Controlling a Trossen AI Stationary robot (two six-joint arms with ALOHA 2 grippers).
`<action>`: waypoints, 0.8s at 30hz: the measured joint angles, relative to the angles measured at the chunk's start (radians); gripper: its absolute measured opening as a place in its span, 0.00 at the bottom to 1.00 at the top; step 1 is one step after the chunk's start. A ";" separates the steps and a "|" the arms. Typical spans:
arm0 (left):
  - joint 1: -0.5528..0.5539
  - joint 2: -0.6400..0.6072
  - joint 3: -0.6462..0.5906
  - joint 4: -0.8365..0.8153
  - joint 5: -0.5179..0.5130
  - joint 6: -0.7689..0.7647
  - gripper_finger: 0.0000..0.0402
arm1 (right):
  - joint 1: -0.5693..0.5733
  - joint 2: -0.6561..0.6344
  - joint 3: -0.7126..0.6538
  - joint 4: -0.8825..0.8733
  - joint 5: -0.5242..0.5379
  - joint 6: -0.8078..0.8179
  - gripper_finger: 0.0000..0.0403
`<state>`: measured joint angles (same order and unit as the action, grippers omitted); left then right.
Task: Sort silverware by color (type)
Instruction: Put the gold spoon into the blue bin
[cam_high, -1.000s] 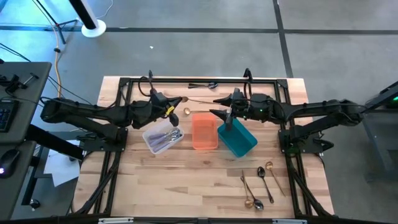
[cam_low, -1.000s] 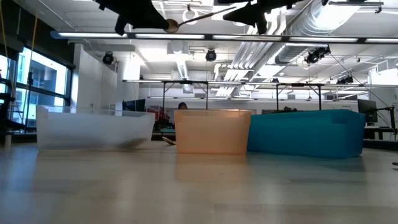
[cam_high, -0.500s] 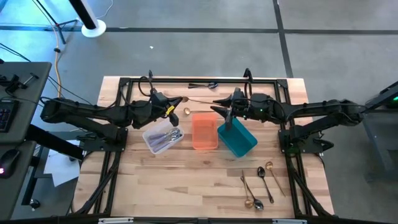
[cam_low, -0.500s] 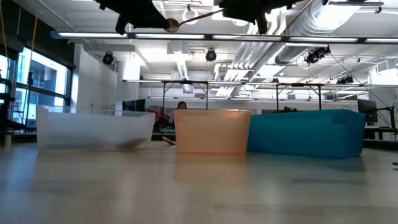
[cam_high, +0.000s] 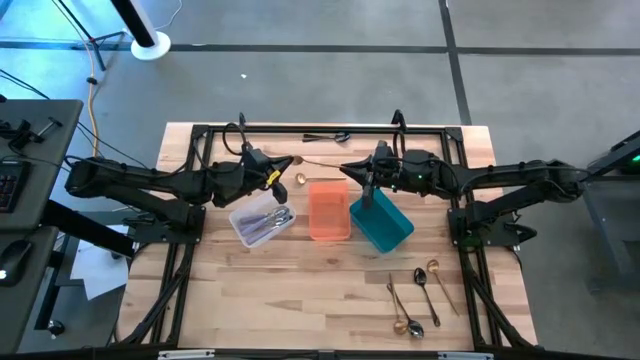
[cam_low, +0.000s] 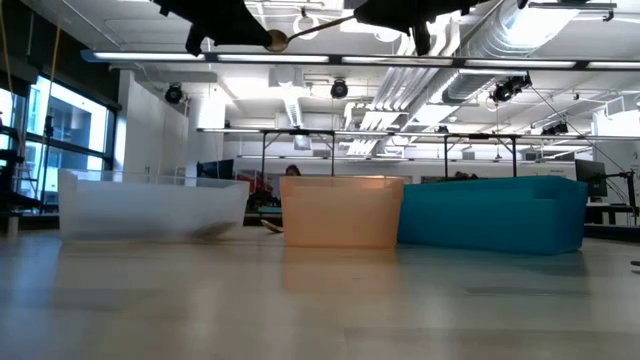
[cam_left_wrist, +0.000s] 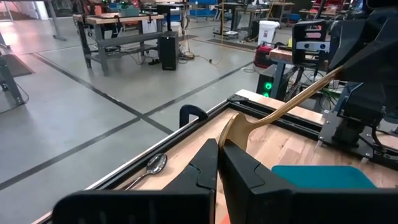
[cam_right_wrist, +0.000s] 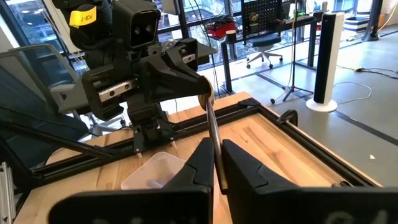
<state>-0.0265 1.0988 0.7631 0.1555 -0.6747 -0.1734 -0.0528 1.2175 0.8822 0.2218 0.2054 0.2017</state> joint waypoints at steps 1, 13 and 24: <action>0.000 0.000 0.000 0.000 0.002 0.000 0.00 | 0.000 0.000 0.000 0.000 0.000 0.001 0.01; 0.000 0.000 0.000 -0.008 0.053 0.018 0.10 | 0.000 -0.001 0.000 0.000 -0.018 0.000 0.01; 0.000 -0.015 0.000 -0.020 0.132 -0.016 0.40 | 0.000 -0.001 0.000 0.000 -0.023 -0.001 0.00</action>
<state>-0.0265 1.0834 0.7631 0.1352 -0.5426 -0.1898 -0.0525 1.2167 0.8822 0.2215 0.1826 0.2008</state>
